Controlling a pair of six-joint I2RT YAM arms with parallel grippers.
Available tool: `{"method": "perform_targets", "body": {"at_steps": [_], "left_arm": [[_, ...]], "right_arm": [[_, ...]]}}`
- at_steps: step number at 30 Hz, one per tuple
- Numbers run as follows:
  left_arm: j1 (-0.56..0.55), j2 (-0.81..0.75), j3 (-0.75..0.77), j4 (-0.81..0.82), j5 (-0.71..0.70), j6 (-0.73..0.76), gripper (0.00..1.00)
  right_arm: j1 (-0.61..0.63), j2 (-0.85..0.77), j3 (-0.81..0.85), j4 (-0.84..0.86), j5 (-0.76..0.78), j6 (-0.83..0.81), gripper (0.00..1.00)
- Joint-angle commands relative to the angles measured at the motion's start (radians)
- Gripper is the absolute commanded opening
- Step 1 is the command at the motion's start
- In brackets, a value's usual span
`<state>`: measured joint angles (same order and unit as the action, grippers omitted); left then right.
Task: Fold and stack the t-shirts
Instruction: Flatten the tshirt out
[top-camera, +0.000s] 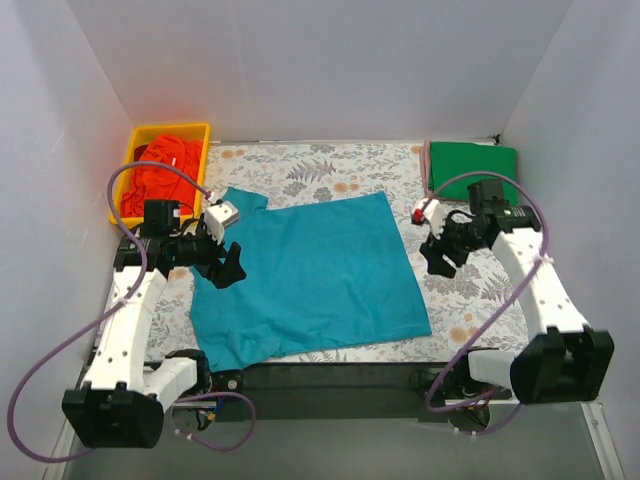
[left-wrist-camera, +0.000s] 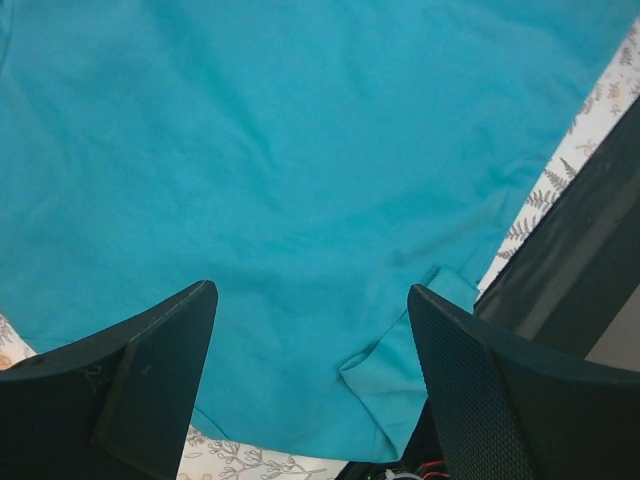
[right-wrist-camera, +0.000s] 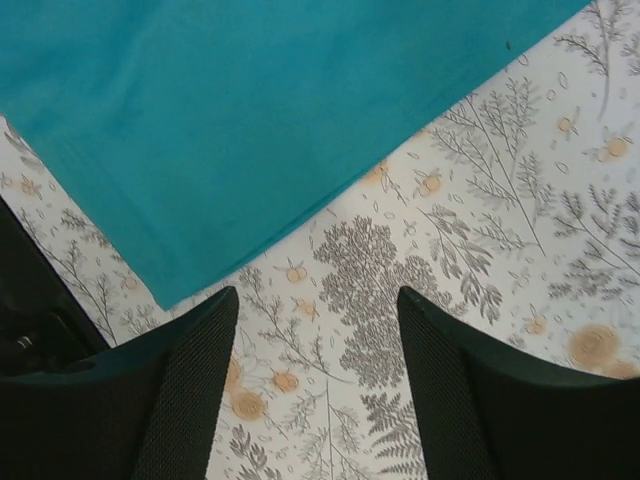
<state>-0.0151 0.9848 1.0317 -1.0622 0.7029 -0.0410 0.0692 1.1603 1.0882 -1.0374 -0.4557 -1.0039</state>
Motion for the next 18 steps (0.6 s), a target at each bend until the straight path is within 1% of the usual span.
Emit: {"method": "perform_targets", "body": {"at_steps": [1, 2, 3, 5, 6, 8, 9, 12, 17, 18], "left_arm": [[0.007, 0.095, 0.024, 0.091, -0.085, -0.126, 0.75], [0.006, 0.151, 0.027, 0.106, -0.121, -0.137, 0.72], [0.007, 0.175, 0.024, 0.138, -0.134, -0.149, 0.71], [0.007, 0.23, 0.013, 0.178, -0.17, -0.163, 0.68], [0.006, 0.279, 0.007, 0.189, -0.181, -0.163, 0.63], [0.007, 0.331, -0.013, 0.224, -0.216, -0.161, 0.61], [0.004, 0.374, -0.018, 0.232, -0.221, -0.155, 0.59], [0.001, 0.435, -0.036, 0.28, -0.233, -0.169, 0.57], [-0.029, 0.541, -0.041, 0.32, -0.256, -0.188, 0.52], [-0.049, 0.557, -0.041, 0.327, -0.263, -0.195, 0.52]], "right_arm": [[0.082, 0.125, 0.093, 0.069, -0.037, 0.203, 0.7], [0.108, 0.151, 0.101, 0.095, -0.012, 0.232, 0.68], [0.172, 0.201, 0.11, 0.143, 0.008, 0.282, 0.65], [0.231, 0.254, 0.122, 0.197, 0.057, 0.332, 0.61], [0.277, 0.312, 0.127, 0.232, 0.069, 0.362, 0.57], [0.328, 0.375, 0.128, 0.27, 0.116, 0.387, 0.52], [0.336, 0.434, 0.13, 0.298, 0.127, 0.398, 0.49], [0.348, 0.533, 0.136, 0.327, 0.155, 0.432, 0.44], [0.351, 0.607, 0.095, 0.356, 0.234, 0.439, 0.38], [0.351, 0.616, 0.064, 0.359, 0.25, 0.438, 0.37]]}}
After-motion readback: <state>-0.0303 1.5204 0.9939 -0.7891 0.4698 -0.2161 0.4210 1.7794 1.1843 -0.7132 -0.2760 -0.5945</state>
